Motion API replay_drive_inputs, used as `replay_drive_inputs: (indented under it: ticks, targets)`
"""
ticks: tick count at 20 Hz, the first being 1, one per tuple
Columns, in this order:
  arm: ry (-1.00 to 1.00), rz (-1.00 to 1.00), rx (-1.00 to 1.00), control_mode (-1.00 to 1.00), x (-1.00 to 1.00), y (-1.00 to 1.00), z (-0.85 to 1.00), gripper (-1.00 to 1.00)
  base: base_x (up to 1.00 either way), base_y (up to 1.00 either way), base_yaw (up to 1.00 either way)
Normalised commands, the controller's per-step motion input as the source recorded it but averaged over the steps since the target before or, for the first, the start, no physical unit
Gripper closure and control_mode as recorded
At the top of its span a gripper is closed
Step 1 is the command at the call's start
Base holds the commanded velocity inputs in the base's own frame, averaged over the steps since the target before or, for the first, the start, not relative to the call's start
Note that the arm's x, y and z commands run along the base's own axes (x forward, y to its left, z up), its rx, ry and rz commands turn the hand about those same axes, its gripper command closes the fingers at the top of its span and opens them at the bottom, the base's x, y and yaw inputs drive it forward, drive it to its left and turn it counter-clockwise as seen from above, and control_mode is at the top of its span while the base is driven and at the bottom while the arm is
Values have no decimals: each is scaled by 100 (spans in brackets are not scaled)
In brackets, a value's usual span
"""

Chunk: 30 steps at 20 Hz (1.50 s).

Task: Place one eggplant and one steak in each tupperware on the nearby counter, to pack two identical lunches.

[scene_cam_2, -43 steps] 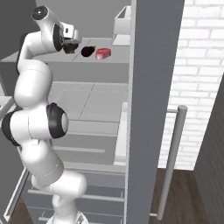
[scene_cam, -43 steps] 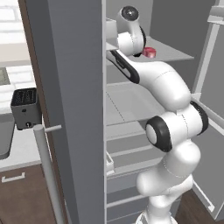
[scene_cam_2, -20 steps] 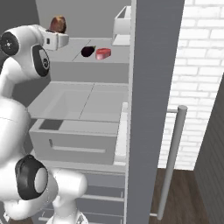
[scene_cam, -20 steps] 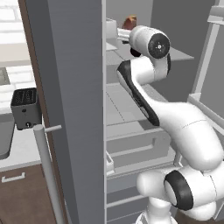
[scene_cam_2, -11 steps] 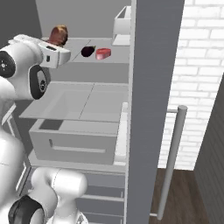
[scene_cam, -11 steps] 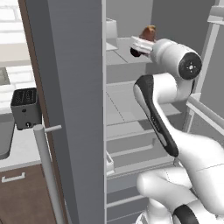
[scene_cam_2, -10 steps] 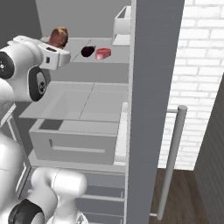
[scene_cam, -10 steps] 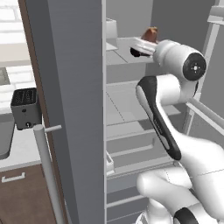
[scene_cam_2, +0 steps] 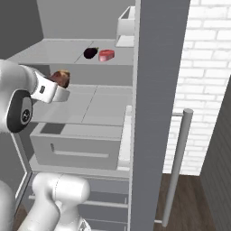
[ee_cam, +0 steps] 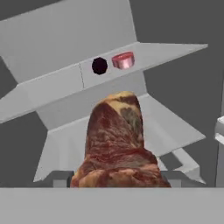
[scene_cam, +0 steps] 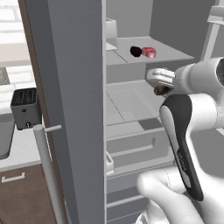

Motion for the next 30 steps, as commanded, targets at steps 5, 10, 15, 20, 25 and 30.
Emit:
replay_drive_inputs:
  ticks: [5, 10, 15, 20, 25, 30]
  targets:
    - [50, 1, -1, -100, -55, 0, -88, 100, 0, 0, 0]
    - [0, 0, 0, -100, 0, -10, -20, 100, 0, 0, 0]
    - [8, 9, 0, -100, -35, -2, -28, 100, 0, 0, 0]
    - [4, 8, 0, 100, -75, 0, -24, 100, -20, 0, 3]
    - [0, 0, 0, 100, 0, 0, 0, 100, -100, 13, 13]
    - [0, 0, 0, 100, 0, 0, 0, 100, -95, 68, 48]
